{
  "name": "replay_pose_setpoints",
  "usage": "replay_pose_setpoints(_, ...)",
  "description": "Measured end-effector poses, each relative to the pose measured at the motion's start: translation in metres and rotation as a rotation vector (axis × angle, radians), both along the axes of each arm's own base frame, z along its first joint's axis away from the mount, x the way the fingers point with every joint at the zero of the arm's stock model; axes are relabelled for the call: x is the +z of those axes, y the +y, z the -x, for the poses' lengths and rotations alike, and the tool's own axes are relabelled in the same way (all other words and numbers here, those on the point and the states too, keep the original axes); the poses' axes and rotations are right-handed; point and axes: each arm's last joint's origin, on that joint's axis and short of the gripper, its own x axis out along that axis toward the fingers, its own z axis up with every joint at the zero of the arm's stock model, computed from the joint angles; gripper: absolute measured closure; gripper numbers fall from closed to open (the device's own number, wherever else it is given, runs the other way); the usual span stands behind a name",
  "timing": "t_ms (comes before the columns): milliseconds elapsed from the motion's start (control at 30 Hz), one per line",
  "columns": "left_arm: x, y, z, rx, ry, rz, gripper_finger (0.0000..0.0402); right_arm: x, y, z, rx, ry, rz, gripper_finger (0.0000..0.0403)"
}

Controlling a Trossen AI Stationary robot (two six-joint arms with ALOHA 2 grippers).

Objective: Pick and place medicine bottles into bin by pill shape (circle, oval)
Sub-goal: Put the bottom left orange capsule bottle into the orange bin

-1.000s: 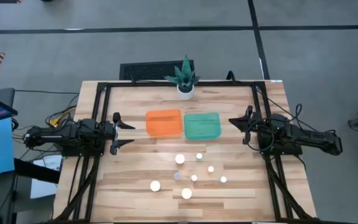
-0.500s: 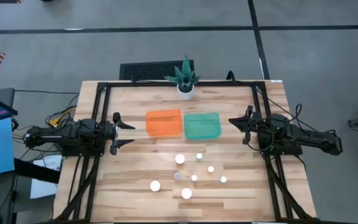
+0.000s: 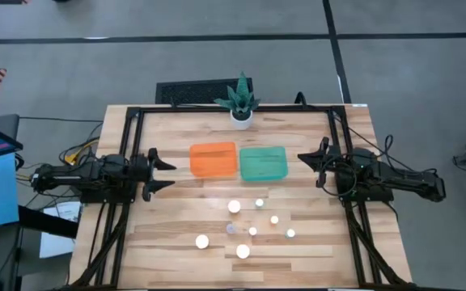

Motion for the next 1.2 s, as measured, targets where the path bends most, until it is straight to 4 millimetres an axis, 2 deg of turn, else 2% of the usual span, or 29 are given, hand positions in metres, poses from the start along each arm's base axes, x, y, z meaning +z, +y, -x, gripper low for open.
replay_pose_setpoints(133,0.0,0.0,0.0,0.02,0.0,0.261,0.014,0.0,0.0,0.0,0.0,0.0,0.0,0.0377)
replay_pose_setpoints(267,0.0,0.001,0.0,0.069,-0.007,0.414,0.014,0.0,0.0,0.0,-0.003,0.0,0.001,0.0377)
replay_pose_setpoints(367,0.0,0.002,0.0,0.115,-0.011,0.46,0.014,0.0,-0.001,0.0,-0.022,0.005,0.021,0.0377)
replay_pose_setpoints(533,0.001,0.005,0.001,0.232,-0.046,0.459,0.014,0.0,-0.003,0.001,-0.053,0.077,0.262,0.0377)
replay_pose_setpoints(800,0.002,0.01,0.002,0.381,-0.094,0.453,0.014,0.001,-0.003,0.001,-0.055,0.071,0.292,0.0377)
replay_pose_setpoints(867,0.002,0.011,0.002,0.43,-0.107,0.448,0.014,0.003,-0.003,0.001,-0.038,0.028,0.211,0.0377)
replay_pose_setpoints(1000,0.003,0.013,0.003,0.501,-0.164,0.554,0.014,0.008,-0.001,0.0,-0.002,-0.132,-0.121,0.0377)
replay_pose_setpoints(1100,0.013,0.012,0.002,0.432,-0.287,0.706,0.014,0.011,0.0,0.001,0.022,-0.221,-0.347,0.0377)
replay_pose_setpoints(1200,0.035,0.011,0.003,0.294,-0.489,0.787,0.014,0.011,0.0,0.001,0.029,-0.252,-0.445,0.0377)
